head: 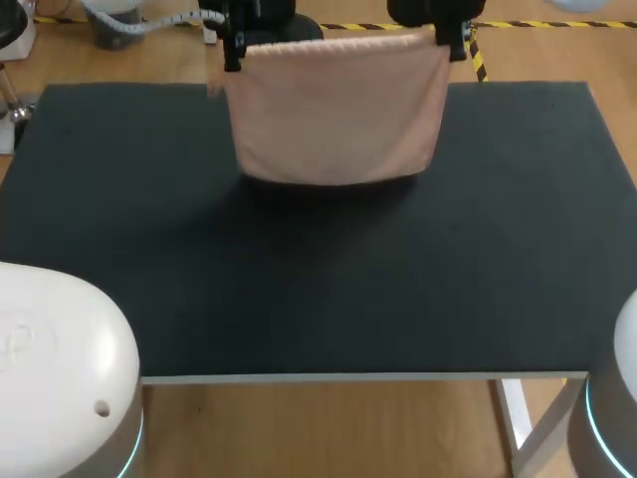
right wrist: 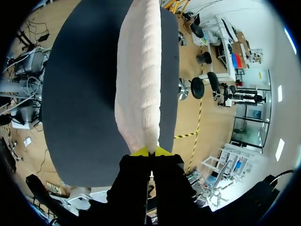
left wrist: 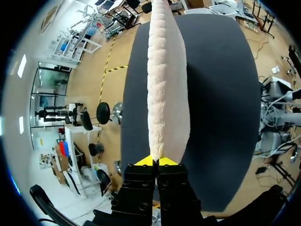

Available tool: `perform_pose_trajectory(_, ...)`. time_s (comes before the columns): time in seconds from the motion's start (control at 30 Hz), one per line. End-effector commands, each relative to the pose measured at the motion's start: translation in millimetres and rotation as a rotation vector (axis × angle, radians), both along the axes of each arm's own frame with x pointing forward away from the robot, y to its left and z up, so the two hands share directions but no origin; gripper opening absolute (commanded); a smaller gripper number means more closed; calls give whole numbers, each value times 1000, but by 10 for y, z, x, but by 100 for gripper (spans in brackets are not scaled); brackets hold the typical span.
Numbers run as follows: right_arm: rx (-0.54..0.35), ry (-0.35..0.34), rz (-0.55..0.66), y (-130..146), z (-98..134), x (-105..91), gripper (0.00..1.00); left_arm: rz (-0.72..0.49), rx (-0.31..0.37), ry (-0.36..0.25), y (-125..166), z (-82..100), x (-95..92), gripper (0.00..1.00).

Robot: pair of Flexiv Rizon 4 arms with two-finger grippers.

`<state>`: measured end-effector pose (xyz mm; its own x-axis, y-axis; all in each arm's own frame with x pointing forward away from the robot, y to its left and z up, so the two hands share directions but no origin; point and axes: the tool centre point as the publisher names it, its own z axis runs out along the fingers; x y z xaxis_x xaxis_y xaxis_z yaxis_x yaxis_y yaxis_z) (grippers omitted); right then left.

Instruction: Fold the towel

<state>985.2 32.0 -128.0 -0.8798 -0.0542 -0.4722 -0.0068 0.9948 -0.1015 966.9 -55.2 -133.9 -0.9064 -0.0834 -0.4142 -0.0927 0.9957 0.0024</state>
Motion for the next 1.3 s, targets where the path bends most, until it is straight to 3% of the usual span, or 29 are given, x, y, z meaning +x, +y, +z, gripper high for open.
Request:
perform_pose_trajectory(0.03, 23, 97, -34, -10, -361, 203, 0, 0, -15, 83, -18, -358, 219, 0)
perform_pose_trajectory(0.2, 48, 227, -67, -55, -858, 237, 0, 8, -15, 225, -71, -894, 293, 0)
perform_pose_trajectory(0.33, 58, 320, -85, -48, -1200, 251, 0, -6, -61, 331, -113, -1294, 310, 0)
perform_pose_trajectory(0.57, 46, 453, -119, 0, -1719, 242, 0, -2, -36, 489, -188, -1843, 301, 0)
perform_pose_trajectory(0.7, 40, 501, -153, -1, -2017, 269, 0, -5, -69, 559, -191, -2123, 337, 0)
perform_pose_trajectory(0.77, 38, 526, -177, -7, -2168, 292, 0, -5, -47, 576, -214, -2230, 371, 0)
perform_pose_trajectory(1.07, 75, 523, -264, -95, -2526, 440, 0, -20, -43, 624, -217, -2569, 648, 0)
perform_pose_trajectory(1.3, 84, 501, -296, -97, -2567, 523, 0, -16, -49, 634, -183, -2654, 725, 0)
